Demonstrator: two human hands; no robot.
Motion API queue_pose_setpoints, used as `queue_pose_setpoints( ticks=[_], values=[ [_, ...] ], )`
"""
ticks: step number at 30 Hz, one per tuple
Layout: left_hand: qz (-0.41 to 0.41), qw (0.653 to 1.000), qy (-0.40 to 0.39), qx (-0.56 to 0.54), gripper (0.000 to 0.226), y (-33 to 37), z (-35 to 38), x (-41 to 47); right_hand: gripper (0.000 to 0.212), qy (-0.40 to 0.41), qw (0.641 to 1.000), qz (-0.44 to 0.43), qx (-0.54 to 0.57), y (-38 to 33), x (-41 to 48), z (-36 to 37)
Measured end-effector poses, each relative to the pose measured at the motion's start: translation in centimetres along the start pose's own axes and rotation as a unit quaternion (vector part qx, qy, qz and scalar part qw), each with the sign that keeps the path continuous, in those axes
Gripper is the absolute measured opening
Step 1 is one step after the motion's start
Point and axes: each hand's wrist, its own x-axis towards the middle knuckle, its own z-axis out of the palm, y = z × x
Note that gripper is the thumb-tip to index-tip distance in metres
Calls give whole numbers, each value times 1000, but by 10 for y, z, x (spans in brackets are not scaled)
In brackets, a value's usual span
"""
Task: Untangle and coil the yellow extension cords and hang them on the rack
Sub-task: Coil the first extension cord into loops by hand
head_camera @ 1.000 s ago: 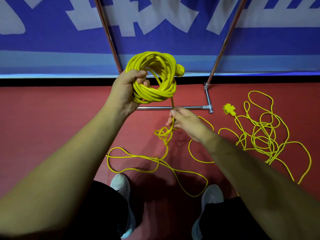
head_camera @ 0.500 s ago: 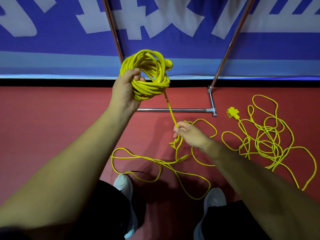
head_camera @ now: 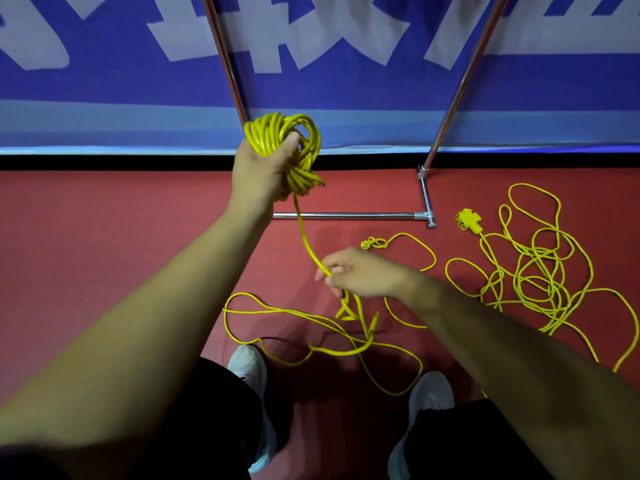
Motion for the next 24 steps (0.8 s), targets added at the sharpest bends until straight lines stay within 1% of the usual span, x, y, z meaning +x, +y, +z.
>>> queue_pose_setpoints(
  ticks=[2,5,8,10,12,14,16,17,18,19,20,21,22,24],
  values=[
    [25,996,-41,69,14,-4,3,0,22,-18,999,-26,-11,-17,-6,-5],
    [24,980,-124,153,17,-14,3,-3,25,-4,998,-63,-10,-33,-15,-23],
    [-16,953,-212,215,14,-19,8,-15,24,14,995,-99,-18,-39,-25,-42],
    [-69,925,-276,252,17,-19,13,-25,22,31,994,-108,-17,-39,-29,-54],
    [-135,893,-307,299,28,-16,19,-32,19,50,993,-107,-18,-37,-32,-64],
    [-180,875,-318,318,51,-12,22,-35,15,74,992,-100,0,-36,-35,-70],
    [-187,869,-354,291,77,-9,23,-35,10,96,991,-94,24,-33,-35,-76],
    [-170,864,-385,275,83,-8,23,-35,9,104,990,-91,29,-32,-36,-78],
    [-146,856,-420,264,81,-8,21,-34,8,110,990,-88,31,-31,-37,-80],
    [-121,844,-453,258,70,-6,19,-33,7,112,990,-84,31,-31,-38,-81],
    [-100,832,-479,260,55,-4,18,-32,6,112,990,-81,33,-33,-39,-81],
    [-85,823,-492,272,41,-2,17,-30,6,112,990,-78,35,-35,-41,-81],
    [-72,817,-492,292,32,-1,17,-28,6,113,990,-74,32,-37,-42,-81],
    [-54,811,-478,332,27,2,18,-26,4,118,990,-71,-14,-40,-43,-80]
  ],
)
